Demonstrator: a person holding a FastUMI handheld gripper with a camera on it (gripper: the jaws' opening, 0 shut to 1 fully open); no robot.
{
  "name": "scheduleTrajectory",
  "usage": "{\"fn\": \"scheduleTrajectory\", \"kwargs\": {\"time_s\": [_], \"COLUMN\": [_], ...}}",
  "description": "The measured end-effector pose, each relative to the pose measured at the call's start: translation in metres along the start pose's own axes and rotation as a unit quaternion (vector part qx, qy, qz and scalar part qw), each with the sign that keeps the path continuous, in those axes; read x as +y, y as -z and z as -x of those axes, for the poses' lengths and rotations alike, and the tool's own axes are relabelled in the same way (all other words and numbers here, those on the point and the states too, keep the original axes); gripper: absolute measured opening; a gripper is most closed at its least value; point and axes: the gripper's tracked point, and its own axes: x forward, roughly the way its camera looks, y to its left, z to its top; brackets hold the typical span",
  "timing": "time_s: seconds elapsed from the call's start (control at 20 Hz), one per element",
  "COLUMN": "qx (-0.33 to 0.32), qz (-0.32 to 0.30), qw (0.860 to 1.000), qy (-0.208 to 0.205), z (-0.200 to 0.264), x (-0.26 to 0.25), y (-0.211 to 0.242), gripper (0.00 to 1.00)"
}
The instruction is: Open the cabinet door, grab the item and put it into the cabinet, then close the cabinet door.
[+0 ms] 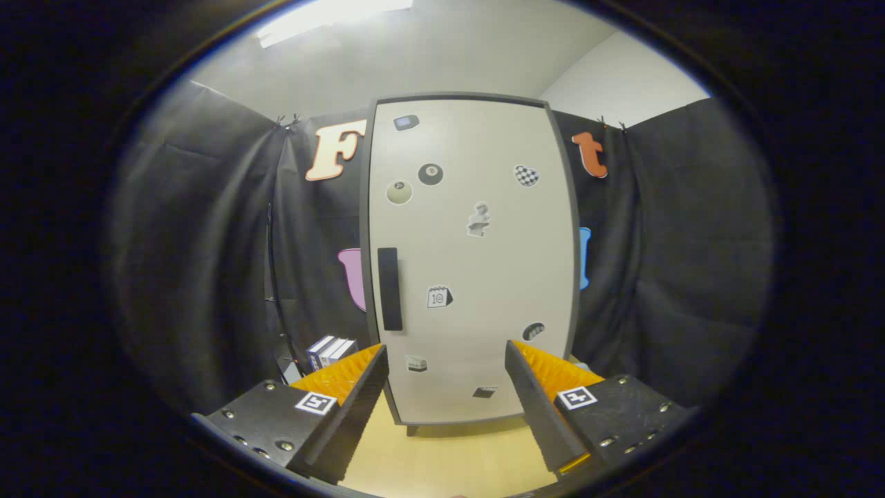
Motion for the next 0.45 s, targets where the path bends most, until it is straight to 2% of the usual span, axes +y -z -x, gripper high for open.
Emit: {"fn": "scheduleTrajectory", "kwargs": {"time_s": [0.25,0.45], "qx": [0.008,0.000], "qz": [0.011,0.021], "qw": [1.000,1.000], "qy": [0.015,0.023], "z": [0.055,0.078], "x": [-0.017,-0.018], "y": [0.001,-0.003], "gripper": [1.00,1.00]}}
